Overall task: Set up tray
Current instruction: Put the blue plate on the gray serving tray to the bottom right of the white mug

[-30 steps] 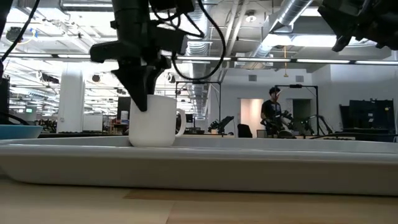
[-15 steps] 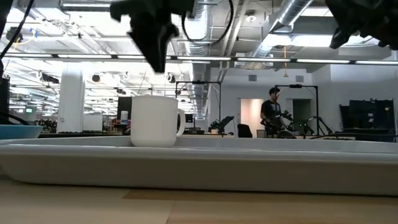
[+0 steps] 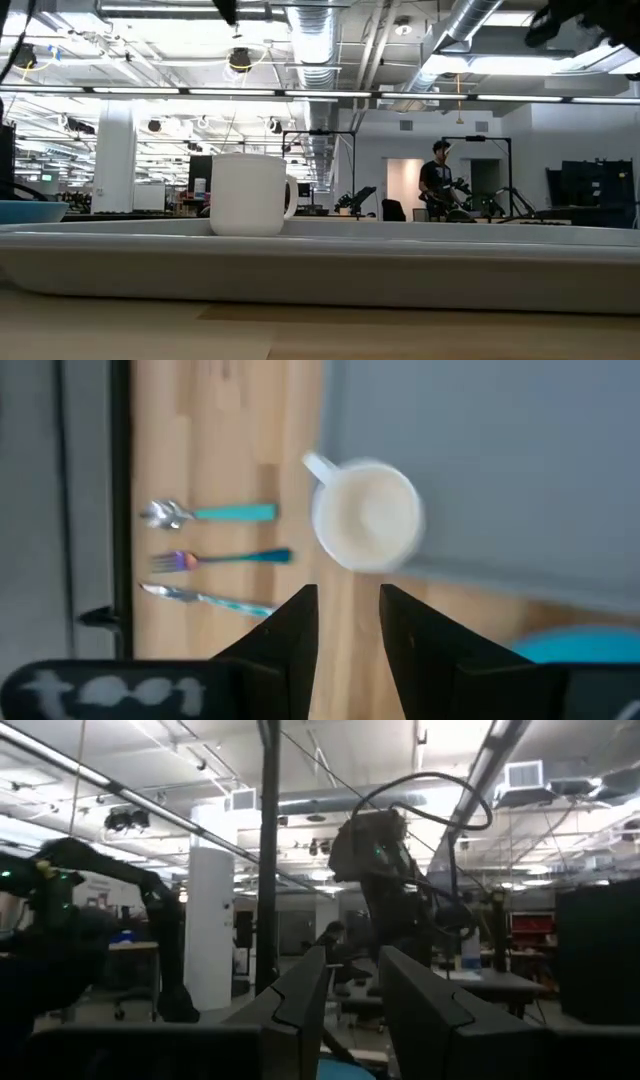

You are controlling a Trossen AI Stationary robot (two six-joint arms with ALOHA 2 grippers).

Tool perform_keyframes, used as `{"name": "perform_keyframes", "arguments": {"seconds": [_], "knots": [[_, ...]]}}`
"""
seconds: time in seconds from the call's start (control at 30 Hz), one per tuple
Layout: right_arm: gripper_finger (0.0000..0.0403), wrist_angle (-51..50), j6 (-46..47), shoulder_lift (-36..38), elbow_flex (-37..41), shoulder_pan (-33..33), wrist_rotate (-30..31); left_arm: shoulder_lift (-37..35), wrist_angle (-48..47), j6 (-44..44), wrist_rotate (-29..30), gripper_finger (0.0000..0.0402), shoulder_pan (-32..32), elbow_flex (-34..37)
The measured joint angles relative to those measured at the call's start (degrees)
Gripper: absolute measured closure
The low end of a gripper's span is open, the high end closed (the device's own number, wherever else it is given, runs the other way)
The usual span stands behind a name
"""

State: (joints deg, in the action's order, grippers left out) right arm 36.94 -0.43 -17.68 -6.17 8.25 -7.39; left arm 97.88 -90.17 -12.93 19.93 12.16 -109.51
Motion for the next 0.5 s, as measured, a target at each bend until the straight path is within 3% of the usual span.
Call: {"name": "perform_keyframes", "arguments": {"seconds": [0.23,0.5], "knots": [[0.0312,2.8,-3.7,-13.0,-5.3,1.1,0.4,-10.6,0.3,-12.5,5.0,0.0301,4.4,6.6],[0.0312,2.0,-4.1,-27.2,-12.1,-1.0,0.4,-28.4,1.1,-30.6,5.9,0.0301,12.5,32.0]]}}
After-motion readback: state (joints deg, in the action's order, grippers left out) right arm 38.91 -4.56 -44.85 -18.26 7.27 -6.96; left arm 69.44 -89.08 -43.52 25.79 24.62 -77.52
